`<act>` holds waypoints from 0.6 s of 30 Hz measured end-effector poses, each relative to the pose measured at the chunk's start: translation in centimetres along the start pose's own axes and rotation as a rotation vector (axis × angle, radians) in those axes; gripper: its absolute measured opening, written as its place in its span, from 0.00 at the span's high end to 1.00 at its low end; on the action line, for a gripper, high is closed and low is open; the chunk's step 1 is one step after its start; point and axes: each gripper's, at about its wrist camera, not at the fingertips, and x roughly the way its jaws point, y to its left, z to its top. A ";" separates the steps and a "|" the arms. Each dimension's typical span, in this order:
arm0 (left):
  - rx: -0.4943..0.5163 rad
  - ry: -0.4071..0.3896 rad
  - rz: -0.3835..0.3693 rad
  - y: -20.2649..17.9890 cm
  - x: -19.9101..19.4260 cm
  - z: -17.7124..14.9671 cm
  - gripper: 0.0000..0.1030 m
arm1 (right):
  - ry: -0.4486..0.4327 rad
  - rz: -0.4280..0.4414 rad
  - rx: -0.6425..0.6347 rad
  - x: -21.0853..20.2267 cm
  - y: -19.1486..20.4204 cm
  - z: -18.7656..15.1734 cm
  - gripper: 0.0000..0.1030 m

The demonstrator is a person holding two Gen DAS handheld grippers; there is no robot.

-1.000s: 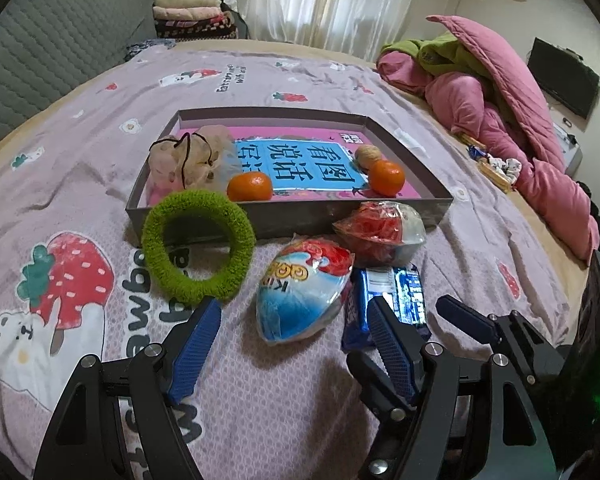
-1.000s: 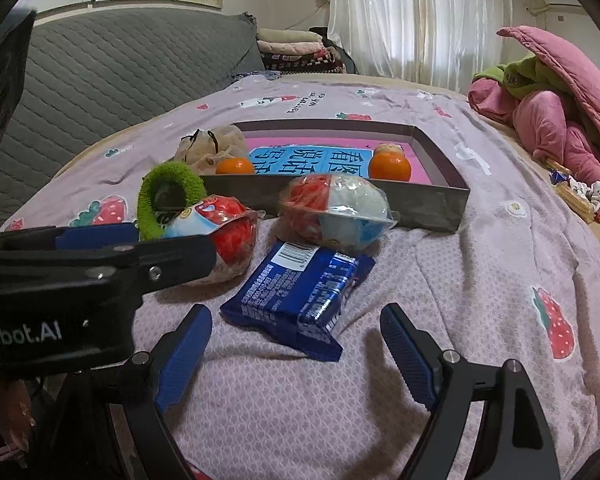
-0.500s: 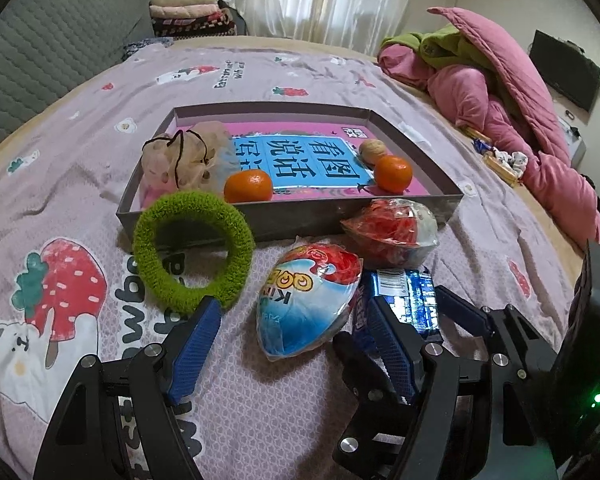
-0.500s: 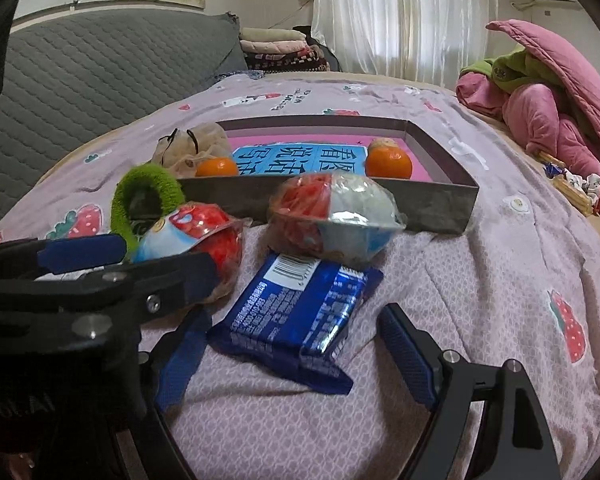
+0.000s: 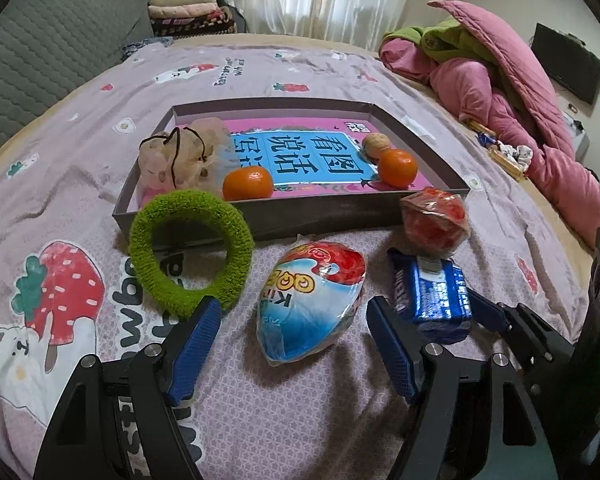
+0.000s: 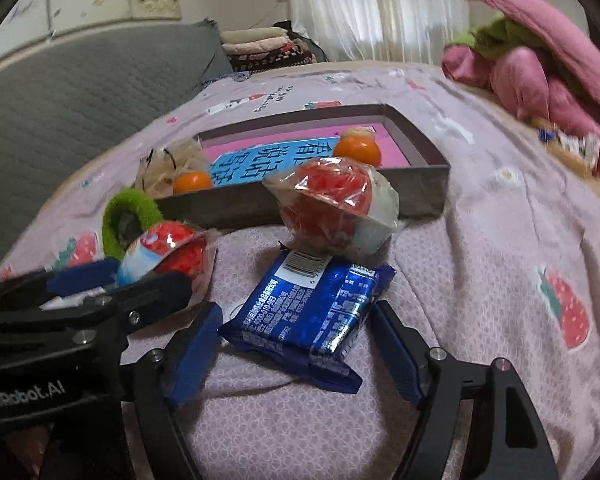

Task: Organize objects
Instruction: 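Close the right gripper on the blue snack packet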

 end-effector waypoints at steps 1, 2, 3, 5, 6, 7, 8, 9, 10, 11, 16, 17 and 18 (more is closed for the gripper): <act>-0.003 0.000 -0.001 0.1 0.0 0.0 0.26 | 0.000 -0.001 0.003 0.0 -0.1 0.0 0.26; -0.005 -0.002 -0.002 0.2 -0.1 0.1 0.26 | 0.000 0.000 0.006 0.1 0.0 0.1 0.26; -0.007 -0.005 -0.003 0.3 -0.1 0.1 0.26 | -0.001 -0.001 0.009 0.1 0.0 0.1 0.26; -0.009 -0.002 -0.007 0.4 -0.1 0.1 0.26 | 0.000 -0.007 0.008 0.3 0.0 0.3 0.26; -0.010 0.001 -0.007 0.4 0.0 0.2 0.26 | 0.002 -0.010 0.006 0.3 0.0 0.2 0.26; -0.011 0.002 -0.005 0.4 0.0 0.2 0.26 | 0.004 -0.015 0.004 0.4 0.0 0.3 0.26; -0.012 0.001 -0.004 0.5 0.0 0.2 0.26 | 0.006 -0.020 0.001 0.4 0.1 0.3 0.26; -0.013 0.000 -0.003 0.5 0.0 0.2 0.26 | 0.005 -0.023 -0.001 0.4 0.1 0.3 0.26; -0.013 0.000 -0.002 0.5 0.1 0.2 0.26 | 0.007 -0.024 -0.003 0.4 0.1 0.4 0.26; -0.014 0.001 -0.004 0.5 0.1 0.2 0.26 | 0.009 -0.024 -0.003 0.4 0.1 0.3 0.26; -0.013 -0.002 -0.003 0.5 -0.1 0.1 0.26 | 0.019 -0.014 -0.002 0.2 -0.4 0.4 0.29; -0.013 -0.001 -0.003 0.5 -0.1 0.1 0.26 | 0.022 -0.013 -0.002 0.2 -0.5 0.4 0.30; -0.010 0.000 -0.003 0.5 -0.1 0.0 0.26 | 0.025 -0.009 0.003 0.1 -0.8 0.5 0.31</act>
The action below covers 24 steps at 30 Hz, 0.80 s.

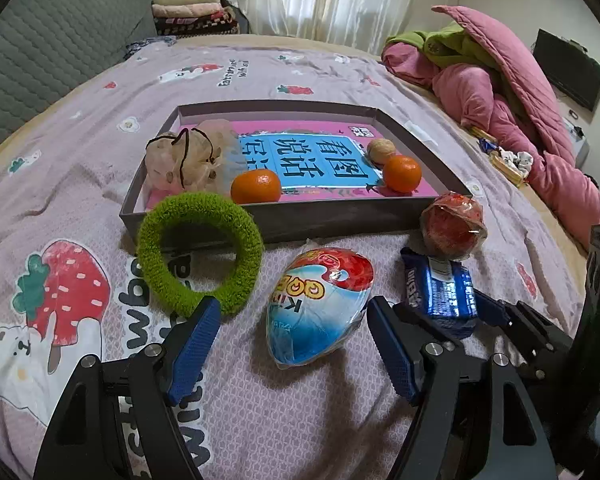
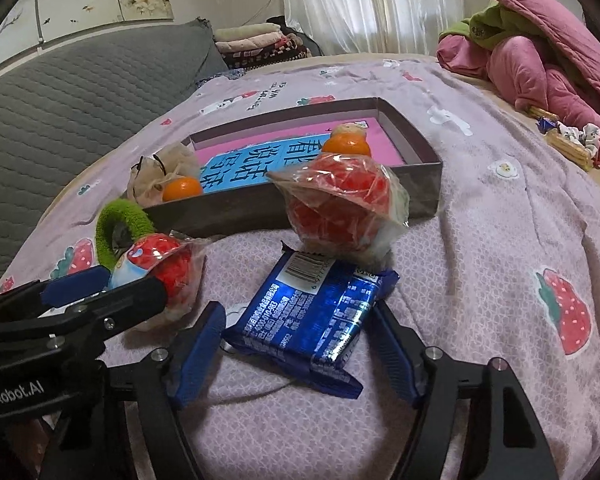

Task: Organize objects
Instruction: 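Close the right gripper on the blue snack packet, then grasp the blue Kinder egg with the left gripper while the right lifts the packet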

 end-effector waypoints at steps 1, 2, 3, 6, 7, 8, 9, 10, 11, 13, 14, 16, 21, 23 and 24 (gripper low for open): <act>0.002 0.001 0.000 0.0 0.0 0.0 0.26 | 0.004 0.001 0.005 -0.1 -0.2 0.0 0.34; 0.002 0.002 -0.003 -0.1 0.0 -0.1 0.26 | 0.011 0.000 0.002 -0.1 -0.3 0.0 0.36; 0.003 0.003 -0.003 -0.1 0.0 -0.1 0.26 | 0.013 0.002 0.000 -0.1 -0.5 0.0 0.36; 0.014 0.003 0.008 -0.3 0.1 -0.2 0.26 | 0.023 0.006 -0.006 -0.3 -0.8 -0.2 0.37; 0.016 0.005 0.010 -0.4 0.1 -0.2 0.26 | 0.027 0.009 -0.009 -0.3 -0.9 -0.2 0.37; 0.016 0.006 0.009 -0.4 0.2 -0.2 0.26 | 0.031 0.014 -0.013 -0.4 -1.0 -0.2 0.38; 0.019 0.006 0.012 -0.5 0.2 -0.2 0.26 | 0.031 0.014 -0.019 -0.5 -1.1 -0.2 0.38; 0.026 0.005 0.017 -0.6 0.2 -0.3 0.26 | 0.031 0.014 -0.029 -0.6 -1.1 -0.2 0.38; 0.029 0.005 0.018 -0.7 0.2 -0.3 0.26 | 0.032 0.017 -0.036 -0.7 -1.1 -0.3 0.38; 0.034 0.010 0.019 -0.8 0.4 -0.3 0.26 | 0.038 0.029 -0.049 -0.8 -1.2 -0.3 0.39; 0.037 0.013 0.025 -0.9 0.6 -0.3 0.26 | 0.039 0.031 -0.067 -0.8 -1.1 -0.4 0.39; 0.038 0.019 0.033 -1.0 0.8 -0.3 0.26 | 0.040 0.033 -0.087 -1.0 -0.9 -0.5 0.39; 0.045 0.031 0.041 -1.4 1.5 -0.2 0.26 | 0.046 0.044 -0.112 -1.0 -0.7 -0.6 0.39; 0.051 0.030 0.045 -1.6 1.8 -0.1 0.26 | 0.047 0.047 -0.122 -1.1 -0.6 -0.7 0.39; 0.053 0.032 0.042 -1.7 1.9 -0.1 0.25 | 0.047 0.050 -0.124 -1.1 -0.6 -0.7 0.39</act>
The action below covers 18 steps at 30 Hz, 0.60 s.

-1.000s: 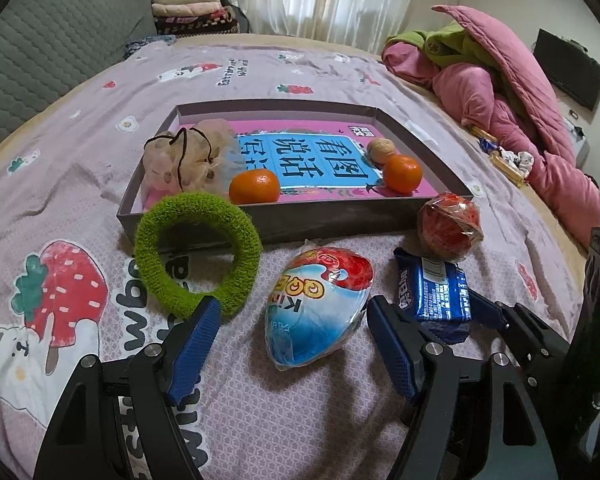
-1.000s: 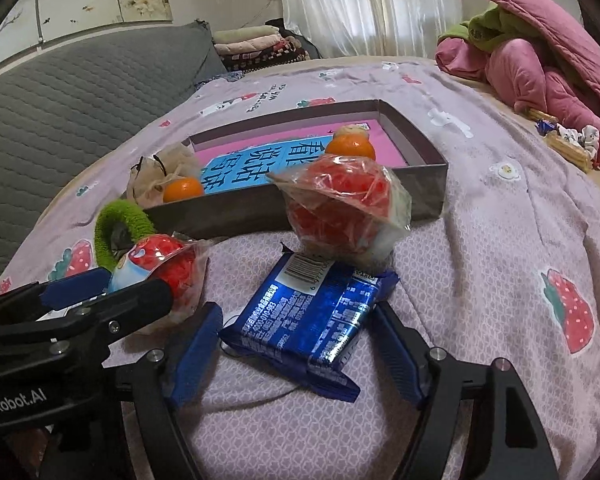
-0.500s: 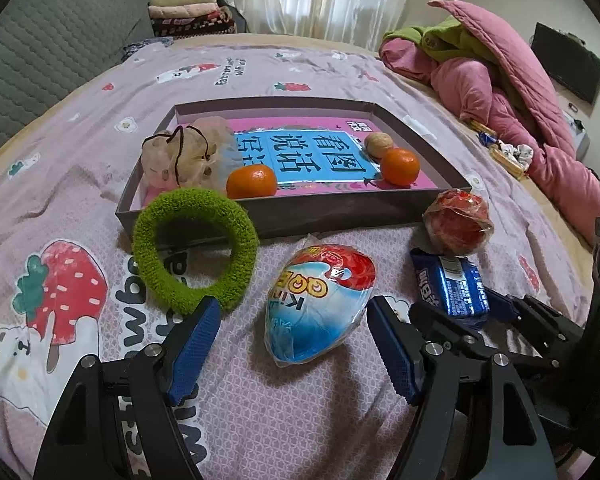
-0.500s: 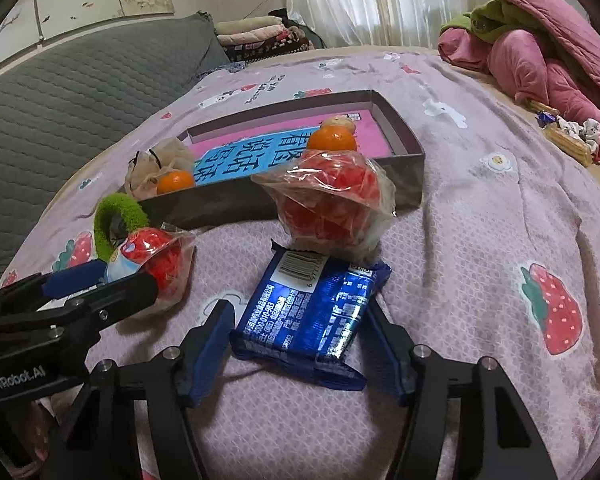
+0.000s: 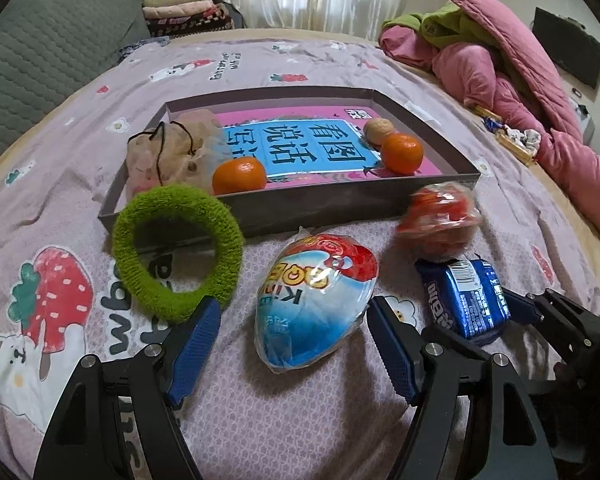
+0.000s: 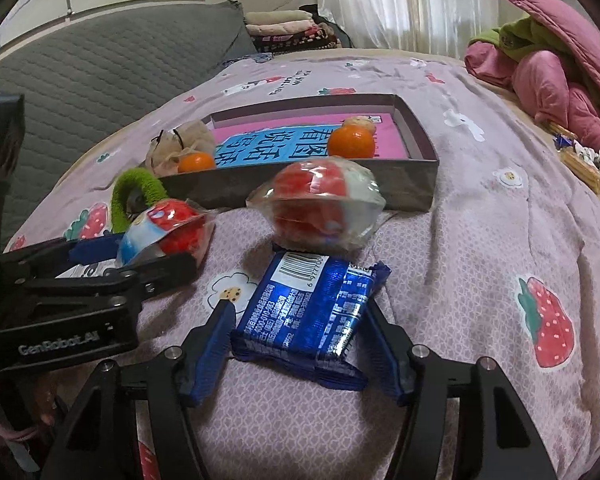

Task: Organize objects
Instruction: 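Grasp the blue Kinder egg with the left gripper while the right lifts the packet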

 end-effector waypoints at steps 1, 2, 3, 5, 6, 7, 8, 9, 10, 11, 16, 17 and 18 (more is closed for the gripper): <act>-0.001 -0.002 0.002 -0.1 0.1 0.0 0.25 | -0.001 0.002 -0.001 0.0 0.0 0.0 0.39; 0.000 -0.002 0.002 -0.1 0.2 0.0 0.26 | -0.001 0.005 -0.004 -0.1 0.0 0.0 0.39; 0.002 -0.002 -0.002 -0.1 0.2 0.0 0.29 | -0.002 0.005 -0.007 -0.1 0.0 -0.1 0.39; 0.005 -0.002 -0.016 -0.3 0.3 0.0 0.40 | -0.004 0.002 -0.017 -0.2 0.1 -0.1 0.39; 0.007 0.000 -0.028 -0.4 0.3 -0.1 0.46 | -0.006 0.006 -0.018 -0.2 0.2 -0.1 0.39; 0.009 -0.001 -0.028 -0.5 0.4 -0.1 0.46 | -0.007 0.009 -0.016 -0.3 0.2 -0.1 0.39; 0.015 0.001 -0.026 -0.6 0.4 -0.1 0.46 | -0.009 0.012 -0.017 -0.3 0.2 -0.1 0.39; 0.013 -0.002 -0.031 -0.5 0.4 -0.1 0.47 | -0.010 0.011 -0.019 -0.3 0.2 -0.1 0.39; 0.007 -0.004 -0.037 -0.4 0.4 -0.1 0.47 | -0.011 0.012 -0.018 -0.4 0.2 -0.1 0.39; -0.006 -0.007 -0.047 -0.2 0.2 -0.1 0.47 | -0.013 0.016 -0.018 -0.5 0.2 -0.1 0.39; -0.023 -0.033 -0.064 0.0 -0.9 0.0 0.47 | -0.036 -0.001 -0.046 -1.0 0.7 0.1 0.39; -0.024 -0.042 -0.064 0.1 -1.3 -0.1 0.47 | -0.046 -0.007 -0.055 -1.1 0.8 0.1 0.39; -0.026 -0.047 -0.063 0.2 -1.6 -0.1 0.47 | -0.055 -0.009 -0.061 -1.3 0.9 0.1 0.39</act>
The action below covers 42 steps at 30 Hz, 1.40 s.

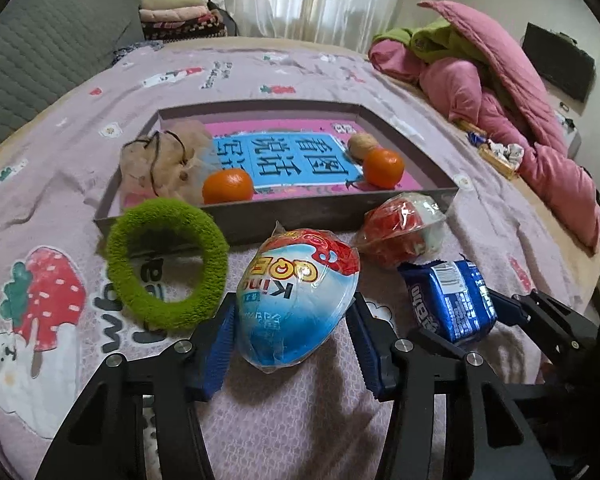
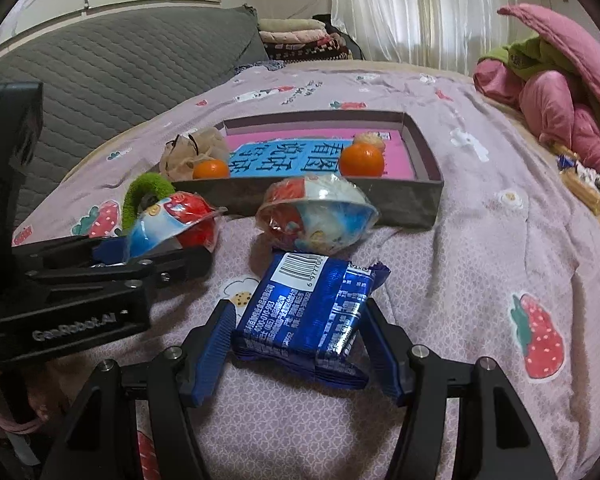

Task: Organize objects
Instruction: 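Grasp the blue Kinder egg with the left gripper while the right lifts the packet, then carry the Kinder egg and snack packet over the tray with both grippers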

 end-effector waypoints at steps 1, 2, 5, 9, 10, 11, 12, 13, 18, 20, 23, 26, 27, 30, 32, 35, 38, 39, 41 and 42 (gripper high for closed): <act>-0.003 -0.005 -0.002 0.1 -0.3 0.0 0.47 | -0.008 0.001 -0.005 -0.2 0.1 0.0 0.39; -0.005 -0.008 -0.002 0.2 -0.6 0.0 0.47 | -0.017 0.004 -0.010 -0.4 0.2 0.1 0.39; -0.015 -0.023 0.007 0.7 -1.6 -0.1 0.47 | -0.045 0.009 -0.030 -1.0 0.6 0.2 0.39; -0.027 -0.042 0.023 1.1 -2.6 0.0 0.47 | -0.077 0.018 -0.044 -1.8 1.0 0.5 0.39; -0.031 -0.046 0.024 1.2 -2.8 0.1 0.47 | -0.086 0.019 -0.048 -2.0 1.1 0.5 0.39; -0.036 -0.052 0.027 1.4 -3.1 0.1 0.47 | -0.097 0.020 -0.053 -2.3 1.1 0.6 0.39; -0.039 -0.058 0.031 1.5 -3.3 0.1 0.47 | -0.105 0.019 -0.057 -2.5 1.2 0.6 0.39; -0.040 -0.063 0.036 1.6 -3.6 0.1 0.47 | -0.113 0.016 -0.065 -2.7 1.4 0.7 0.39; -0.043 -0.093 0.048 1.6 -4.8 0.1 0.47 | -0.153 0.015 -0.089 -3.5 1.9 0.8 0.39; -0.044 -0.105 0.053 1.6 -5.3 0.2 0.47 | -0.172 0.007 -0.100 -3.9 2.0 0.8 0.39; -0.038 -0.119 0.061 1.4 -5.8 0.3 0.47 | -0.202 0.001 -0.107 -4.4 2.1 1.1 0.39; -0.020 -0.145 0.086 1.1 -6.5 0.5 0.47 | -0.224 -0.006 -0.118 -4.8 2.4 1.7 0.39; -0.013 -0.156 0.090 1.0 -6.8 0.5 0.47 | -0.230 -0.010 -0.121 -4.9 2.4 1.9 0.39; -0.009 -0.176 0.092 0.8 -7.5 0.7 0.47 | -0.248 -0.017 -0.131 -5.3 2.7 2.4 0.39; 0.001 -0.192 0.102 0.6 -8.0 0.9 0.47 | -0.259 -0.020 -0.135 -5.5 2.8 2.8 0.39; 0.000 -0.211 0.103 0.6 -8.5 1.2 0.47 | -0.280 -0.030 -0.141 -5.8 2.9 3.7 0.39; 0.004 -0.218 0.110 0.7 -8.6 1.8 0.47 | -0.297 -0.035 -0.146 -6.0 3.0 4.9 0.39; 0.003 -0.218 0.109 0.7 -8.6 2.0 0.47 | -0.306 -0.036 -0.146 -6.1 2.9 5.2 0.39; -0.003 -0.223 0.111 0.8 -8.6 2.6 0.47 | -0.322 -0.042 -0.149 -6.3 2.9 5.8 0.39; -0.005 -0.227 0.109 0.8 -8.6 2.7 0.47 | -0.327 -0.045 -0.149 -6.3 2.9 6.0 0.39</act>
